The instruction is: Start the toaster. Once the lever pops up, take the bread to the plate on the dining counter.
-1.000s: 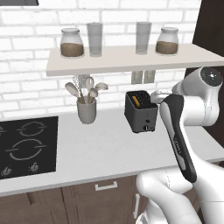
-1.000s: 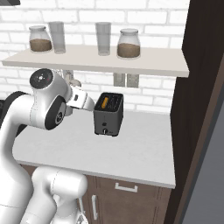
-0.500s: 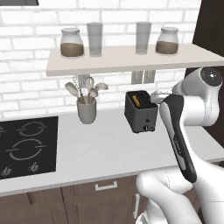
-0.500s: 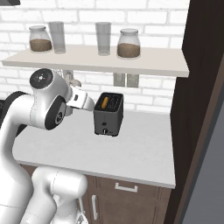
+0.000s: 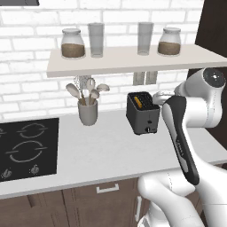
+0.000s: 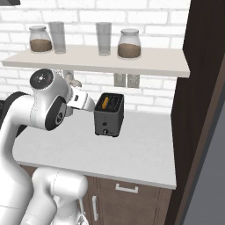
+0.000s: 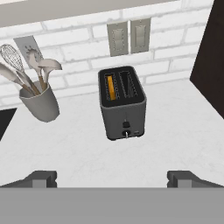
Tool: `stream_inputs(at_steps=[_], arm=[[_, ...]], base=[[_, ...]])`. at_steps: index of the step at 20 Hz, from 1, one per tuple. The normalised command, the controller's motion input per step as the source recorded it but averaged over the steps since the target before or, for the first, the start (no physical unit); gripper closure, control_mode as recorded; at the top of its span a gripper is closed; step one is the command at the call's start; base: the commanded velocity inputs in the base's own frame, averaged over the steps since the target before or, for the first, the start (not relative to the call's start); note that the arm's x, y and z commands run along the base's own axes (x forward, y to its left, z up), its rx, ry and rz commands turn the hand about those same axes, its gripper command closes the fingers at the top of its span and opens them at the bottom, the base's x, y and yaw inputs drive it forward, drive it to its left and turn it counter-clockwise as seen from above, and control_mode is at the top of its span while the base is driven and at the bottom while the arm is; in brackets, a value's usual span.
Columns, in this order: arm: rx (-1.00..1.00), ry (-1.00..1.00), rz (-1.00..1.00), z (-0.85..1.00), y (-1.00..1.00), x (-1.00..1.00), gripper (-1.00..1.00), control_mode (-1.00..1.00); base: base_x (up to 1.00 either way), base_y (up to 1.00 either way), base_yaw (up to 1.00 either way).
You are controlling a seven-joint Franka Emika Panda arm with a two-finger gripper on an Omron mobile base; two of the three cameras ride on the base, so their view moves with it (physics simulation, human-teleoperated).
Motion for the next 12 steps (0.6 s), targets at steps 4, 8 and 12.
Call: stream_inputs(at_steps=[4,8,12], arm=[[0.0,0.0,0.0,0.0,0.0,0.0,-1.0,-1.0],[0.0,0.0,0.0,0.0,0.0,0.0,-1.0,-1.0],[0.0,0.0,0.0,0.0,0.0,0.0,-1.0,-1.0]], base=[[0.0,0.0,0.0],[0.0,0.0,0.0],[0.0,0.0,0.0]])
